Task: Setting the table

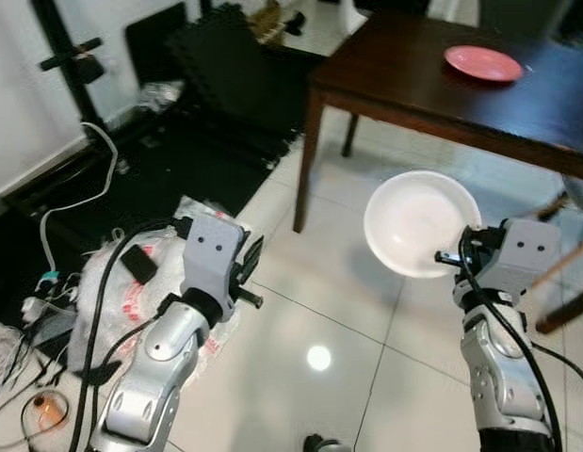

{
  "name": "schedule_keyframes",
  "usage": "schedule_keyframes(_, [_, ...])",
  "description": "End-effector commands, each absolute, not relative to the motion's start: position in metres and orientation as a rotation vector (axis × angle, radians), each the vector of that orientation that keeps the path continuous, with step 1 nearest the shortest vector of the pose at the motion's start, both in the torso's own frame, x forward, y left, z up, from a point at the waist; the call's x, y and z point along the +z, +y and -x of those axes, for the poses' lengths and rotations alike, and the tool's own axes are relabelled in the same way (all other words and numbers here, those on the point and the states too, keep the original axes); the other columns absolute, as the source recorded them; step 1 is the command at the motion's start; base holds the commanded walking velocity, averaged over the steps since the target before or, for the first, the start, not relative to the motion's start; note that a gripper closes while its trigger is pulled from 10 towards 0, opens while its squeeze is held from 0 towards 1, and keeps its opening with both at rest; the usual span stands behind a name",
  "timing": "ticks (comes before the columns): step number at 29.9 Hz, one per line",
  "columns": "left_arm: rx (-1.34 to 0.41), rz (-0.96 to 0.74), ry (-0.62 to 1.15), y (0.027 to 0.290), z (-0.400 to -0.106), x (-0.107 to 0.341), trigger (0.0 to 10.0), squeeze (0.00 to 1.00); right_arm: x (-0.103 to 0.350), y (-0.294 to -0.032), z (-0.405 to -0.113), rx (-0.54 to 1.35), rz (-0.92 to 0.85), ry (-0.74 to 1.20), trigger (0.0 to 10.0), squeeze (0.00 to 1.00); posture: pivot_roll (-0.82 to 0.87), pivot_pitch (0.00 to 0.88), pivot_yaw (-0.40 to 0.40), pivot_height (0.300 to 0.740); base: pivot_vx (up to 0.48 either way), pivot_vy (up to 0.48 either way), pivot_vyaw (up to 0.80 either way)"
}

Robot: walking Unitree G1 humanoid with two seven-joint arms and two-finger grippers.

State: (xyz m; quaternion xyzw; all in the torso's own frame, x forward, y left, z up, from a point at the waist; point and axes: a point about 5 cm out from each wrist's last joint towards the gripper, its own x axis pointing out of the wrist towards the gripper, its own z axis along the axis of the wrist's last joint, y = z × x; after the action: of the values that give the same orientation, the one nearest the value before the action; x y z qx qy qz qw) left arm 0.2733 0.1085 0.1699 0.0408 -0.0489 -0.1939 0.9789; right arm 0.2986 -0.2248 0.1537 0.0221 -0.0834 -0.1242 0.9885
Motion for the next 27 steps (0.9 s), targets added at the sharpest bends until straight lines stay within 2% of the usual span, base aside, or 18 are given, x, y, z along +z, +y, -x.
schedule_keyframes(1, [-0.394, -0.068, -0.081, 0.107, -0.272, 0.166, 10.0, 0.00, 0.153, -0.226, -0.298, -0.258, -0.049, -0.169, 10.0, 0.00, -0.01, 0.069, 0.051, 0.740, 0.000, 0.000, -0.80])
schedule_keyframes(14, [-0.417, 0.030, -0.048, 0.104, -0.272, 0.170, 10.0, 0.00, 0.153, -0.226, -0.298, -0.258, -0.050, -0.169, 10.0, 0.00, -0.02, 0.070, 0.051, 0.740, 0.000, 0.000, -0.80])
schedule_keyframes(23, [-0.411, -0.011, -0.079, 0.106, -0.274, 0.175, 10.0, 0.00, 0.155, -0.225, -0.298, -0.255, -0.050, -0.175, 10.0, 0.00, -0.02, 0.071, 0.051, 0.740, 0.000, 0.000, -0.80])
schedule_keyframes(26, [-0.385, -0.036, -0.092, 0.107, -0.275, 0.175, 10.0, 0.00, 0.160, -0.222, -0.299, -0.231, -0.056, -0.196, 10.0, 0.00, -0.02, 0.071, 0.051, 0.740, 0.000, 0.000, -0.80])
schedule_keyframes(27, [-0.338, -0.043, -0.114, 0.110, -0.279, 0.177, 10.0, 0.00, 0.172, -0.208, -0.301, -0.138, -0.101, -0.250, 10.0, 0.00, -0.02, 0.071, 0.051, 0.740, 0.000, 0.000, -0.53])
